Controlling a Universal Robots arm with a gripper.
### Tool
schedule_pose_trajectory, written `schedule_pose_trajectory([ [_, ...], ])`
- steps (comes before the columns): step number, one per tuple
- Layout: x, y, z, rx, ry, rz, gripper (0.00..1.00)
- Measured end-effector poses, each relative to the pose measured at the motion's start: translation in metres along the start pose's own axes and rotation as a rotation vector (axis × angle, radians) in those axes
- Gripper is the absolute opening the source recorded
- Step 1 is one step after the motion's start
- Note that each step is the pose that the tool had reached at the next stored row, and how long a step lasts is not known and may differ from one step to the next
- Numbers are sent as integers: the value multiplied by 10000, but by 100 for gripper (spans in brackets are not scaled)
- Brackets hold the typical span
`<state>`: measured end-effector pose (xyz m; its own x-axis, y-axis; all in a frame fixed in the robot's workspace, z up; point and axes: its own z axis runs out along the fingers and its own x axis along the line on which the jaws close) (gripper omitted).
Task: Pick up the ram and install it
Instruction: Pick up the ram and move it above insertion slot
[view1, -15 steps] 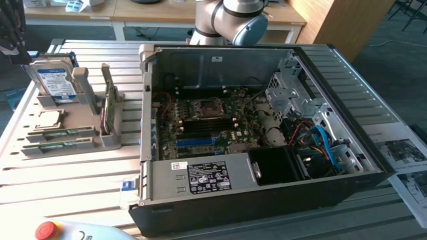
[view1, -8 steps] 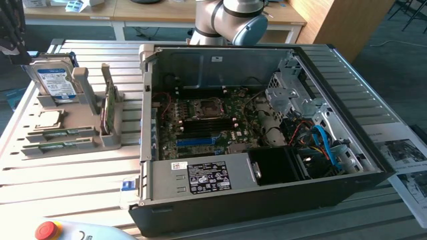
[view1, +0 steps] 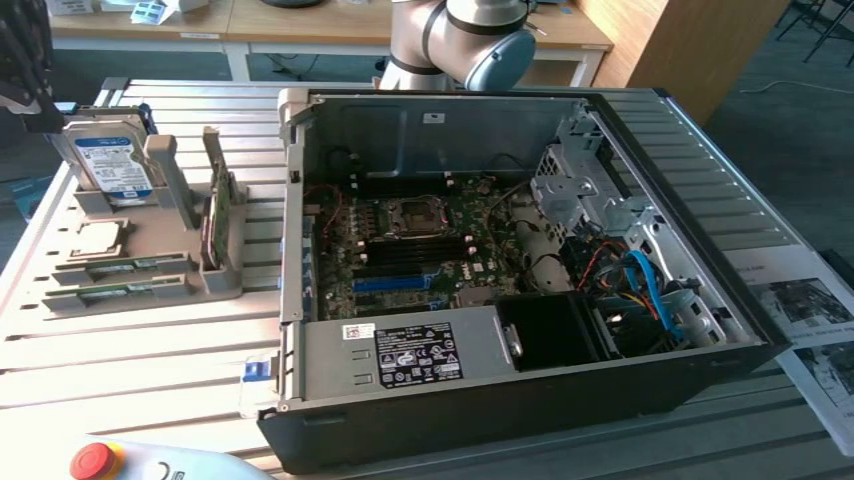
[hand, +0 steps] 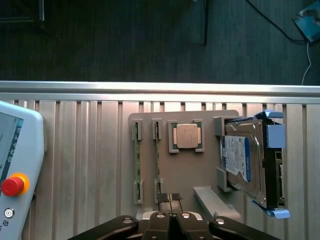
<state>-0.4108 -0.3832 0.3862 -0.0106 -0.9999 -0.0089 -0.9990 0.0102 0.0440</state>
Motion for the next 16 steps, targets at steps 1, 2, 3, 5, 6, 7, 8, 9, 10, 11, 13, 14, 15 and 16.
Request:
schedule_pose_trajectory([
  [1, 0, -1, 9, 0, 0, 0, 11],
  [2, 0, -1, 19, 0, 0, 0, 11],
  [3, 0, -1, 29, -1, 0, 0, 11],
  [5, 1, -2, 51, -1, 0, 0, 11],
  [6, 1, -3, 63, 0, 0, 0, 11],
  [7, 1, -3, 72, -1, 1, 0, 11],
  [8, 1, -4, 80, -1, 1, 0, 11],
  [9, 1, -4, 85, -2, 1, -1, 11],
  [10, 1, -4, 89, -2, 1, 0, 11],
  [11, 1, -4, 92, -2, 1, 0, 11],
  [13, 1, -4, 94, -3, 1, 0, 11],
  [14, 1, -4, 95, -2, 2, 0, 11],
  [15, 1, -4, 95, -1, 1, 0, 11],
  [16, 1, -4, 96, 0, 1, 0, 11],
])
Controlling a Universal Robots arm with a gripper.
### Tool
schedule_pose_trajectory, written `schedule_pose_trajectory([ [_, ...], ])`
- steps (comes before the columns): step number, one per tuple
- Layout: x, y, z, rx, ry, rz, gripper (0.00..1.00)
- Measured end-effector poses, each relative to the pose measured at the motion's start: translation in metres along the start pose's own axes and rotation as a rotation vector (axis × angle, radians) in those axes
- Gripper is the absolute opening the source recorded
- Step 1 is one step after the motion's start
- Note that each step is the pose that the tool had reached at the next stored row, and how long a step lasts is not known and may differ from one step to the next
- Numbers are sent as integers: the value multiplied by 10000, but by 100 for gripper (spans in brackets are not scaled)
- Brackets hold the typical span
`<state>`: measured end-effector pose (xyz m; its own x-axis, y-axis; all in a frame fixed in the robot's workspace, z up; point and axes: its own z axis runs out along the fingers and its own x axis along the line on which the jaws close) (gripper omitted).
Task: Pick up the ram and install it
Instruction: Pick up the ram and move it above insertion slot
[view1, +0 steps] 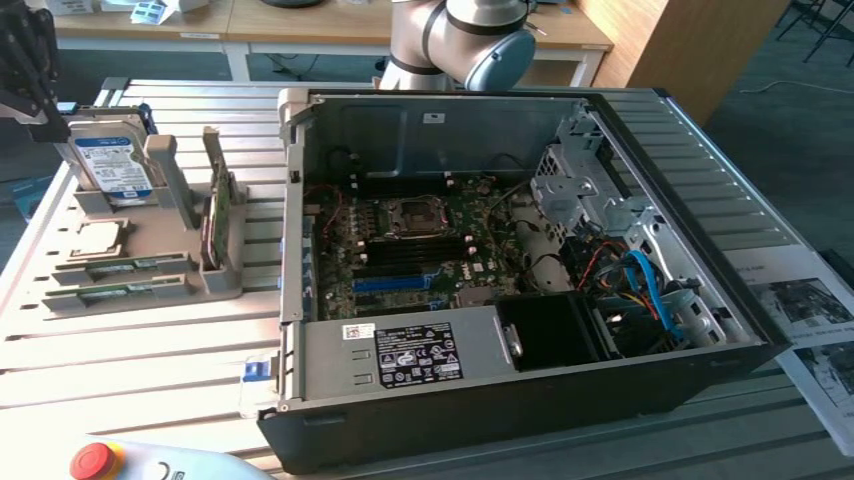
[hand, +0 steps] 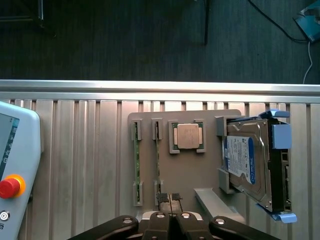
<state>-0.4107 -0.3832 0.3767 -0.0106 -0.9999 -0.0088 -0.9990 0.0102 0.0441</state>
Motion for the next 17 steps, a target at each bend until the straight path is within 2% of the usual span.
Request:
schedule_pose_trajectory([
  [11, 0, 0, 0, 0, -1, 0, 11],
  [12, 0, 0, 0, 0, -1, 0, 17],
  [13, 0, 0, 0, 0, -1, 0, 17],
  [14, 0, 0, 0, 0, -1, 0, 24],
  [17, 0, 0, 0, 0, 0, 0, 24],
])
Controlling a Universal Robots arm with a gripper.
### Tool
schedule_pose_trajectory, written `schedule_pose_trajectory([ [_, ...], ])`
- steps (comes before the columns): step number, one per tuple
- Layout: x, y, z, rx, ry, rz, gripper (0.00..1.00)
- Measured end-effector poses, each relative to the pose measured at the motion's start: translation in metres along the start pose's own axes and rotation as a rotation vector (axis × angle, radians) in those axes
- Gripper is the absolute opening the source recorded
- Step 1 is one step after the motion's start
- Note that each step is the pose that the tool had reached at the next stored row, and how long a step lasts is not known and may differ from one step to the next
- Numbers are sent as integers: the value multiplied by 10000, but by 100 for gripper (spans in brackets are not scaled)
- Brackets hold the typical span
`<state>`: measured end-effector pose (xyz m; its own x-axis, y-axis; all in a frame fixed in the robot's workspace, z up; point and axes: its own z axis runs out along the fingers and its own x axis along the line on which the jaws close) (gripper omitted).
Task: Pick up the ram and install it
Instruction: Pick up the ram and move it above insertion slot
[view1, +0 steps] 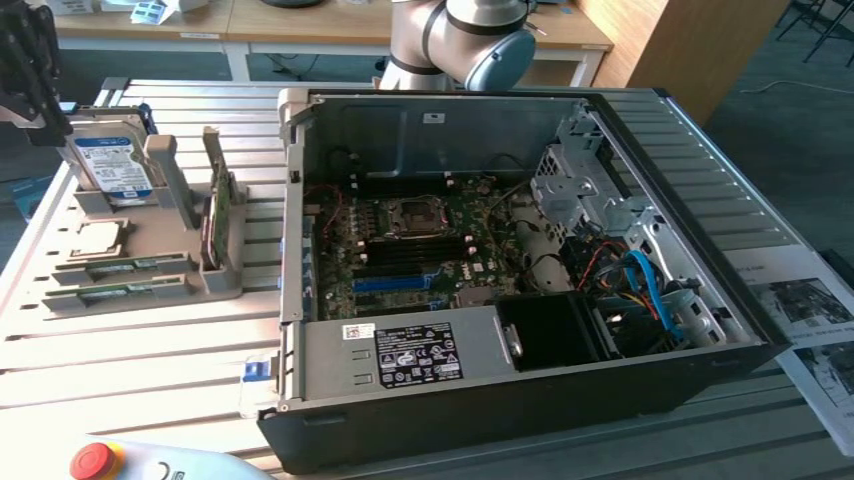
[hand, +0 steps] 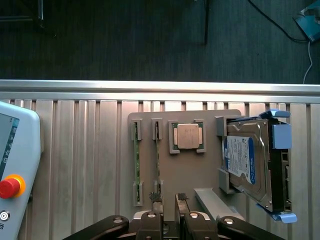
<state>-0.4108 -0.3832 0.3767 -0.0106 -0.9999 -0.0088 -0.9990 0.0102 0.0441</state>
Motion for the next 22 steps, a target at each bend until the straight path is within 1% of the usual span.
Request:
schedule_pose_trajectory([
  [3, 3, -17, -1, -1, 0, -2, 24],
  [4, 3, -18, 27, 1, 0, -2, 24],
  [19, 5, -26, 198, 2, 18, -2, 24],
  [22, 5, -28, 229, 3, 30, -1, 24],
])
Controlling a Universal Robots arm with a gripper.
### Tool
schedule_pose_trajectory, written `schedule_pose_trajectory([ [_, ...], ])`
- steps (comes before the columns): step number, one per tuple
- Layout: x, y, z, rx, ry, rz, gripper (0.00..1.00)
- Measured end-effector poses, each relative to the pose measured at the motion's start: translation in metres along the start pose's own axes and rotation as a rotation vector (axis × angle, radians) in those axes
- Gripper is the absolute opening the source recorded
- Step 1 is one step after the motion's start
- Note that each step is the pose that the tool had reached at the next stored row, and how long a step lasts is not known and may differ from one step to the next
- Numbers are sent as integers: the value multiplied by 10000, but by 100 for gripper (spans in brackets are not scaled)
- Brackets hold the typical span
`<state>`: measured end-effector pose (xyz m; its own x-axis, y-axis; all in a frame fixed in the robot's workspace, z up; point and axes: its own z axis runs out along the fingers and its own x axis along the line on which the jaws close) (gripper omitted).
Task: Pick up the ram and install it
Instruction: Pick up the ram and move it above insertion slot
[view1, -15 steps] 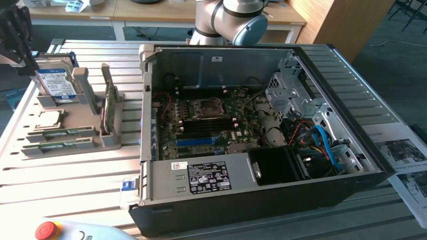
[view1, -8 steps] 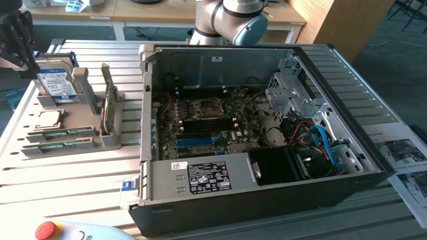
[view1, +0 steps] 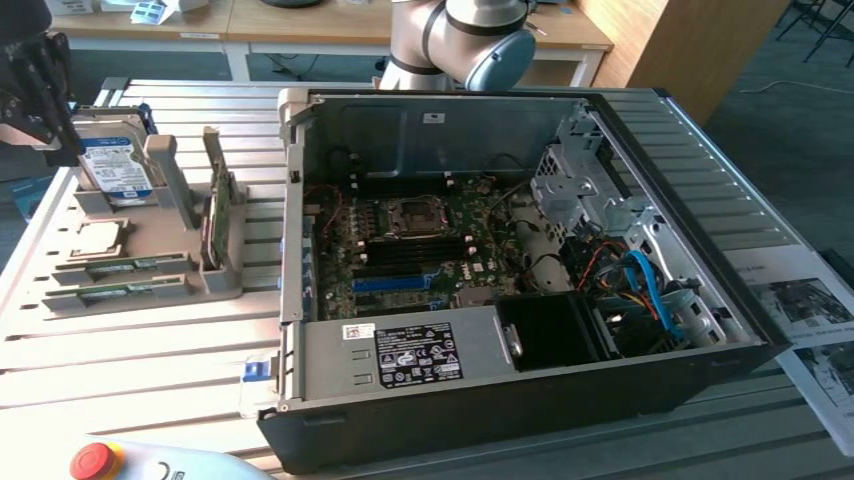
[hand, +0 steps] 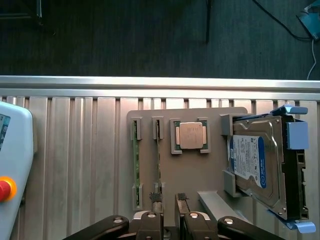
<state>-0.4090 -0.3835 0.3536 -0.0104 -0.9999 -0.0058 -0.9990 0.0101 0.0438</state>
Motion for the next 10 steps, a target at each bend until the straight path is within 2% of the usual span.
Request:
schedule_pose_trajectory([
  [10, 0, -5, 110, 0, 77, 4, 24],
])
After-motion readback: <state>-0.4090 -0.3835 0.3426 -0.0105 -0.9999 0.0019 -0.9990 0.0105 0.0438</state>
